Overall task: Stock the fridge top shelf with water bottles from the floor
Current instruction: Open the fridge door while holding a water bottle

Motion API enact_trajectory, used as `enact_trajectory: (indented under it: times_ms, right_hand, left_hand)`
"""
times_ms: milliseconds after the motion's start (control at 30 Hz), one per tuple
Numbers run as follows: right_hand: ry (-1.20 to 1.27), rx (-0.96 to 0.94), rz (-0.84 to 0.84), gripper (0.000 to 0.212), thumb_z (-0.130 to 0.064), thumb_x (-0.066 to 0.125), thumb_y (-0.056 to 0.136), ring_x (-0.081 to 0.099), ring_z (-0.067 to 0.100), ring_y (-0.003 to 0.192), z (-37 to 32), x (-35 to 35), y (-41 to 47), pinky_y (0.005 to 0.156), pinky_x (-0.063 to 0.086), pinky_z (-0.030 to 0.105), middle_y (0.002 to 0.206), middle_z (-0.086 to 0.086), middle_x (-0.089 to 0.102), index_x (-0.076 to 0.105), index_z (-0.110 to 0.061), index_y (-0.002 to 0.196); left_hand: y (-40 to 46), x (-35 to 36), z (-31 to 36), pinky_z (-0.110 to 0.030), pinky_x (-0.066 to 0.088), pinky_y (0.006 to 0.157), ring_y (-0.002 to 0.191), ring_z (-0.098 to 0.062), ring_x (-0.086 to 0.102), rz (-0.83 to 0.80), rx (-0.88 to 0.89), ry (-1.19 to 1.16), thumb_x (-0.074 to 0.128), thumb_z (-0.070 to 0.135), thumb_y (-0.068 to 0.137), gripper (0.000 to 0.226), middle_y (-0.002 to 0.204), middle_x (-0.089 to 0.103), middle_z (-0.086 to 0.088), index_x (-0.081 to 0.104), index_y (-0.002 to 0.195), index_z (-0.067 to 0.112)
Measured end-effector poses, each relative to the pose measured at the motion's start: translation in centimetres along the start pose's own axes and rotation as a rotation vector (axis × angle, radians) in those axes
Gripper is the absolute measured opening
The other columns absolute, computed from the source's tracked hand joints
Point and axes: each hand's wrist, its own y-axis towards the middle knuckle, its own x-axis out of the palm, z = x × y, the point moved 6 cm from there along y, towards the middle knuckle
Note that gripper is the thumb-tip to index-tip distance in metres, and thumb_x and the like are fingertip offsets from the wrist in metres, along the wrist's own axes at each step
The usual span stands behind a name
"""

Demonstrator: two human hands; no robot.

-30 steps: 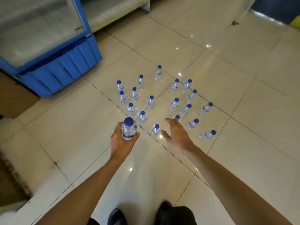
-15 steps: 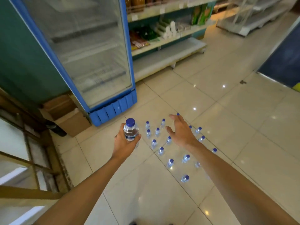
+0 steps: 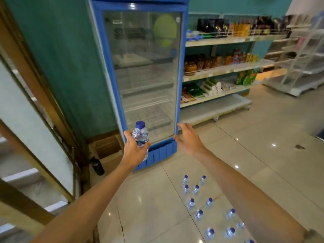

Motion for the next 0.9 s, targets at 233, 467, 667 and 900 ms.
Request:
enact_trajectory:
  times_ms: [233, 467, 667, 900]
  right_hand:
    - [0.005, -0.171, -0.009, 0.054, -0.031, 0.059, 0.097, 0.046, 0.024, 0.130, -5.6, 0.0, 9.0, 0.105, 0.041, 0.037, 0.141, 0.004, 0.042, 0.038, -0.016, 0.145]
    - [0.023, -0.307, -0.002, 0.057, -0.035, 0.058, 0.098, 0.046, 0.027, 0.132, -10.3, -2.1, 19.1, 0.106, 0.042, 0.041, 0.146, 0.007, 0.040, 0.037, -0.016, 0.147]
    - [-0.002, -0.408, 0.033, 0.058, -0.038, 0.057, 0.097, 0.048, 0.027, 0.130, -14.2, -2.8, 26.0, 0.107, 0.040, 0.045, 0.145, 0.005, 0.041, 0.037, -0.017, 0.147]
    - [-0.074, -0.459, 0.040, 0.056, -0.036, 0.058, 0.097, 0.050, 0.024, 0.126, -17.7, 1.4, 32.5, 0.105, 0.038, 0.045, 0.142, 0.003, 0.043, 0.038, -0.017, 0.146]
  left_hand:
    - [6.5, -5.6, 3.3, -0.041, 0.057, 0.080, 0.084, -0.009, 0.067, 0.215, 0.081, -0.011, 0.077, 0.027, 0.081, 0.052, 0.096, 0.066, 0.011, 0.038, 0.116, 0.027]
    - [14.2, -10.7, 7.0, -0.039, 0.053, 0.090, 0.093, -0.010, 0.065, 0.394, 0.116, 0.015, 0.081, 0.030, 0.076, 0.060, 0.104, 0.065, 0.009, 0.041, 0.121, 0.029]
    - [19.6, -15.0, 8.2, -0.042, 0.052, 0.093, 0.097, -0.016, 0.065, 0.505, 0.130, 0.105, 0.084, 0.034, 0.070, 0.067, 0.113, 0.066, 0.001, 0.045, 0.124, 0.023]
    - [25.2, -19.1, 5.0, -0.039, 0.051, 0.095, 0.099, -0.010, 0.063, 0.540, 0.162, 0.076, 0.078, 0.034, 0.077, 0.063, 0.111, 0.062, 0.010, 0.044, 0.130, 0.026]
